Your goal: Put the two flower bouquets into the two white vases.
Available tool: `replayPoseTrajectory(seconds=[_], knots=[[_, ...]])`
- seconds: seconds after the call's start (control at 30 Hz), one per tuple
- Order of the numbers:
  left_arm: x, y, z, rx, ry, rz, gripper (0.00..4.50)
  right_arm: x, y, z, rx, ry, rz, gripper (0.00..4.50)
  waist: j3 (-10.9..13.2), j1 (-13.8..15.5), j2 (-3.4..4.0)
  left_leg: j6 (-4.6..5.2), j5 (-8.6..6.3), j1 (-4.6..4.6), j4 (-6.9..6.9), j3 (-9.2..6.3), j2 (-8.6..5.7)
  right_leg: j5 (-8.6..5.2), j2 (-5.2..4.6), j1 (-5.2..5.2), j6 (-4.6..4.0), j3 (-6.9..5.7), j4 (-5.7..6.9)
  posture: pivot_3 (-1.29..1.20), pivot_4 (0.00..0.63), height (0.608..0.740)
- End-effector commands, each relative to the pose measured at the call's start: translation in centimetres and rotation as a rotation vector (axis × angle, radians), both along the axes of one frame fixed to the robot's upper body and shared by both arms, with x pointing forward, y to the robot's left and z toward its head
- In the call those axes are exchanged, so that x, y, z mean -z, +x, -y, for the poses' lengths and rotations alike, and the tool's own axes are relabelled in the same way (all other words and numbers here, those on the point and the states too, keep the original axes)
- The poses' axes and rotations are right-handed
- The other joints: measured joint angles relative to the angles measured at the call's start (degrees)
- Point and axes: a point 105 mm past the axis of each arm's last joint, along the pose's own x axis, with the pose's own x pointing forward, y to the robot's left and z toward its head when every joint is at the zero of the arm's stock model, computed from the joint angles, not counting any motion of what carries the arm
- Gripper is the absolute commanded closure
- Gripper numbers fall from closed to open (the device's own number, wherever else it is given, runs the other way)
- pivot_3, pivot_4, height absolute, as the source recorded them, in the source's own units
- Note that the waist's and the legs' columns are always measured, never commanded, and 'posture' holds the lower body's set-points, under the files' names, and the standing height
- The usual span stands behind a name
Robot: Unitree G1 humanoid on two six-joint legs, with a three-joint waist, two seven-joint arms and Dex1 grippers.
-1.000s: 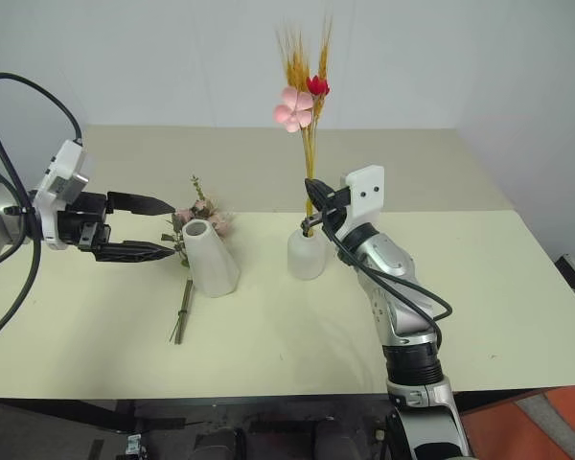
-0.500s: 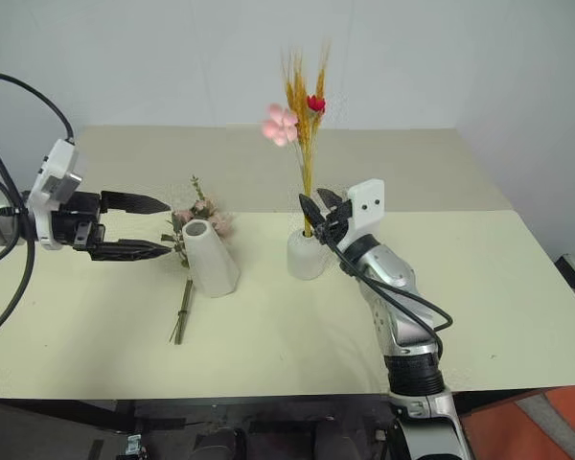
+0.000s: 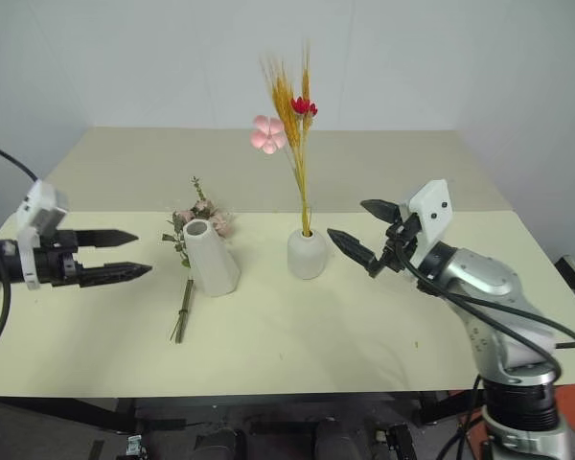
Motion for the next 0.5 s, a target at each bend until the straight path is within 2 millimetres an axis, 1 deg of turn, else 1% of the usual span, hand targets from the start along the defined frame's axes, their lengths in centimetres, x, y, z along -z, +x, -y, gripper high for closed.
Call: replayPoseTrajectory(seconds=[0.03,0.13,0.23,0.37,0.43,0.5], knots=[[0.6,0.8,0.0,-0.098,0.085,-0.013,0.0,-1.8,-1.5,-0.3,-0.109,-0.048,0.039,0.02,0.01,0.05,-0.03,0.0,0.0,0.0,0.0,0.0,-0.01,0.0,0.0,0.01,0.0,0.0,0.0,0.0,0.15,0.74],[1.5,2.4,0.5,-0.19,0.097,-0.028,0.0,-2.3,-2.3,-0.5,-0.192,-0.103,0.03,0.02,0.02,0.62,-0.04,0.0,0.0,-0.01,0.0,0.0,-0.04,0.01,-0.02,0.01,0.02,-0.01,-0.01,0.0,0.15,0.74],[2.1,3.4,2.0,-0.195,0.074,-0.031,0.0,-2.7,-2.8,-0.6,-0.249,-0.146,0.033,0.02,0.02,1.21,-0.04,0.0,0.0,-0.03,0.01,0.0,-0.05,0.03,-0.01,0.02,0.05,-0.01,-0.05,0.0,0.15,0.74],[3.7,3.8,3.7,-0.181,0.077,-0.093,0.0,-3.4,-2.7,-0.7,-0.258,-0.167,0.06,0.02,0.02,1.18,-0.04,0.0,0.0,-0.1,0.0,0.0,-0.04,0.0,0.0,0.0,0.08,0.0,-0.09,0.0,0.15,0.74],[4.8,3.9,3.9,-0.189,0.107,-0.122,0.0,-3.6,-2.7,-0.8,-0.257,-0.167,0.07,0.02,0.02,1.14,-0.04,0.0,0.0,-0.12,0.0,0.0,-0.05,0.0,0.0,-0.02,0.08,0.02,-0.1,0.0,0.15,0.74],[5.9,4.1,3.7,-0.215,0.156,-0.148,0.0,-3.8,-2.7,-0.8,-0.263,-0.172,0.075,0.02,0.02,1.21,-0.05,0.0,0.0,-0.11,0.0,-0.01,-0.05,-0.01,0.0,-0.02,0.08,0.02,-0.1,0.0,0.15,0.74]])
